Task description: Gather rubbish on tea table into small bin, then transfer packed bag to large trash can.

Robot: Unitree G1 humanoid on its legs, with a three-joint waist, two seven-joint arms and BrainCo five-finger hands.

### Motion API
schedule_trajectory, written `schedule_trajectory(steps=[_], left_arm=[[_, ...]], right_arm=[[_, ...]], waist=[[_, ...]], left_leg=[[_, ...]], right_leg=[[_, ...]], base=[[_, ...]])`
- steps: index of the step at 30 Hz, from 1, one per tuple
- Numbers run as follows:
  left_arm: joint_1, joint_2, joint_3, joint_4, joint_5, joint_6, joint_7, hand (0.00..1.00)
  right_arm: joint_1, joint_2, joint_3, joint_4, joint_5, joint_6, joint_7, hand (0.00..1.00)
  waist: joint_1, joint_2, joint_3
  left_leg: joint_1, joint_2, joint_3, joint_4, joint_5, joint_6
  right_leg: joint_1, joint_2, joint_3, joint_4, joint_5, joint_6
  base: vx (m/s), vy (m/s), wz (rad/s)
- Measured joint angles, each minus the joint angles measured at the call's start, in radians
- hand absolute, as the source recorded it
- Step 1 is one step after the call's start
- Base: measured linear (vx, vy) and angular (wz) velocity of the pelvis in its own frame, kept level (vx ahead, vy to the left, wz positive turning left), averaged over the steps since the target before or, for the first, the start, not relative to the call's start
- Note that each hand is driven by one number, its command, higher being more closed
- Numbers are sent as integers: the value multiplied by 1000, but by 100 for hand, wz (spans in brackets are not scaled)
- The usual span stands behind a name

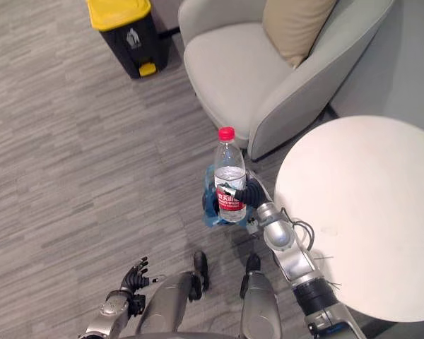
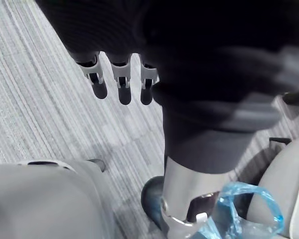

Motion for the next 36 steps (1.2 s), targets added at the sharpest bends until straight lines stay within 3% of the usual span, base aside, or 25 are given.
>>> schedule_trajectory(steps=[10,18,21,36], left_arm=[[-61,-11,1,-97,-27,-13,23,0],[-151,-42,39,-159,-49,-25,46,0],[-159,-50,39,-194,-69,-30,60,0],[-198,-49,40,-240,-107,-36,64,0]], right_arm=[[-140,-51,65,-1,-87,7,-54,100],[-313,-71,74,4,-87,37,-116,100],[-382,-84,75,60,-86,41,-124,100],[-629,-79,68,283,-85,86,-196,100]], waist=[[18,1,68],[35,-8,112],[58,-14,116],[78,-22,122]], left_leg=[[-266,61,62,159,-11,17],[-468,109,87,256,-15,21],[-515,120,93,279,-15,21],[-611,116,92,309,-19,28]], right_leg=[[-276,-15,4,172,-16,-24],[-470,-32,-22,280,-32,-44],[-517,-36,-25,307,-37,-45],[-596,-66,-49,346,-59,-50]], base=[[-122,-40,2],[-56,-63,12],[-7,-43,8],[16,-11,7]])
